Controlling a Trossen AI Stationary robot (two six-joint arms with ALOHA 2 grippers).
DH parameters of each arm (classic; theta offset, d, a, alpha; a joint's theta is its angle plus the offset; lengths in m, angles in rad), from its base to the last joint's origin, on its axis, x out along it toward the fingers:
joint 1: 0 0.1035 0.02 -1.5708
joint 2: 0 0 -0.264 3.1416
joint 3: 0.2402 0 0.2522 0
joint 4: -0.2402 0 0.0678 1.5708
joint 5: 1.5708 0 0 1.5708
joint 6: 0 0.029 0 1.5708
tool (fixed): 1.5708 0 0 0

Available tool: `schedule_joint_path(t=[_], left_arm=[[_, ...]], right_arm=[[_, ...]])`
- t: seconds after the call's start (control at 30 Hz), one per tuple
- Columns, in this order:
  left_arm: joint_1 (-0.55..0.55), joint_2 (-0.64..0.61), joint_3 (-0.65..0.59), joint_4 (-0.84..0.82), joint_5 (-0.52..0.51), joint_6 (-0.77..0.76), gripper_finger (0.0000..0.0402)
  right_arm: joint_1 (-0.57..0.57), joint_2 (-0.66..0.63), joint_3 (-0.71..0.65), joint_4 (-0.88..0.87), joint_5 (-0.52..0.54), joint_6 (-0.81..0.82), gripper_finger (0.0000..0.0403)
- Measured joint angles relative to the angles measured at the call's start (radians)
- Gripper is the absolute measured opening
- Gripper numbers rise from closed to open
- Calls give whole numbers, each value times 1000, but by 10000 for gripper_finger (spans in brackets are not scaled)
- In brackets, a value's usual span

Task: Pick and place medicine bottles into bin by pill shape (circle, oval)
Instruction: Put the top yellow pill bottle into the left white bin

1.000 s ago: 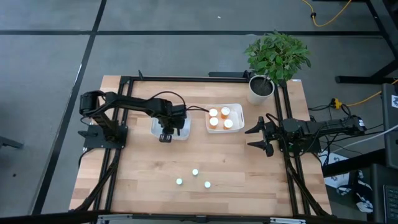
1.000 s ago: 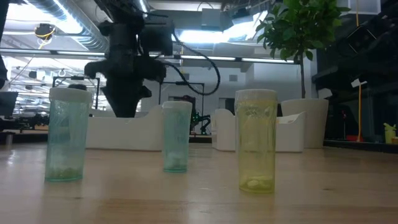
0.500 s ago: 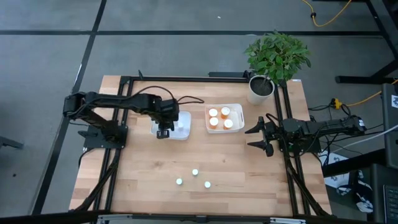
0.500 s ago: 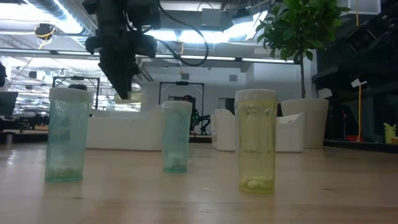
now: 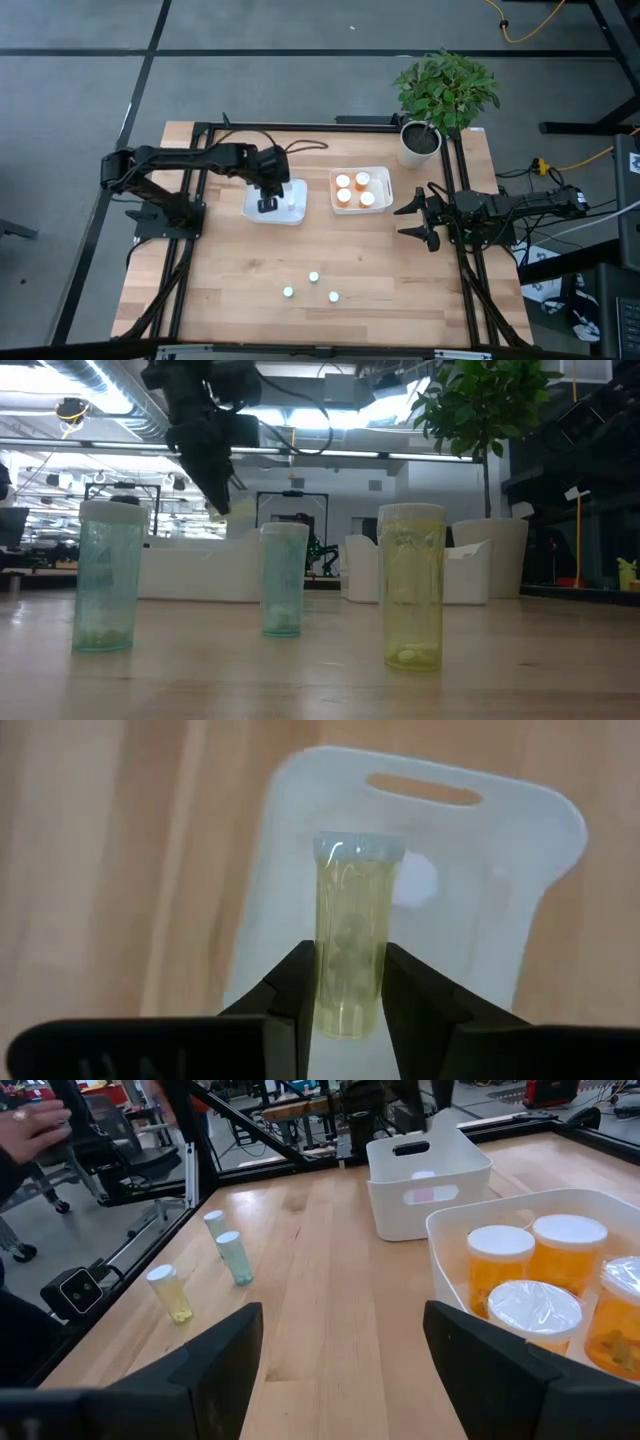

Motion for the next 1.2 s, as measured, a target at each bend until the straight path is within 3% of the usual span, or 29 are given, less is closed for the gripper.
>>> schedule_joint_path(t=[0.13, 0.27, 0.53, 0.7, 0.9, 1.03, 1.2], left_arm=[[64, -53, 0, 57, 2, 25, 86], [102, -104, 0, 203, 69, 12, 86], [47, -101, -18, 441, 127, -19, 86], [23, -101, -86, 576, 138, -107, 86], [-23, -100, -239, 860, 162, -236, 86], [-53, -105, -327, 988, 129, -276, 86], [-32, -149, -377, 994, 5, -279, 86]], right_arm=[[0, 0, 0, 0, 0, 0, 279], [0, 0, 0, 0, 0, 0, 279], [0, 0, 0, 0, 0, 0, 279], [0, 0, 0, 0, 0, 0, 279], [0, 0, 0, 0, 0, 0, 279], [0, 0, 0, 0, 0, 0, 279], [0, 0, 0, 0, 0, 0, 279]])
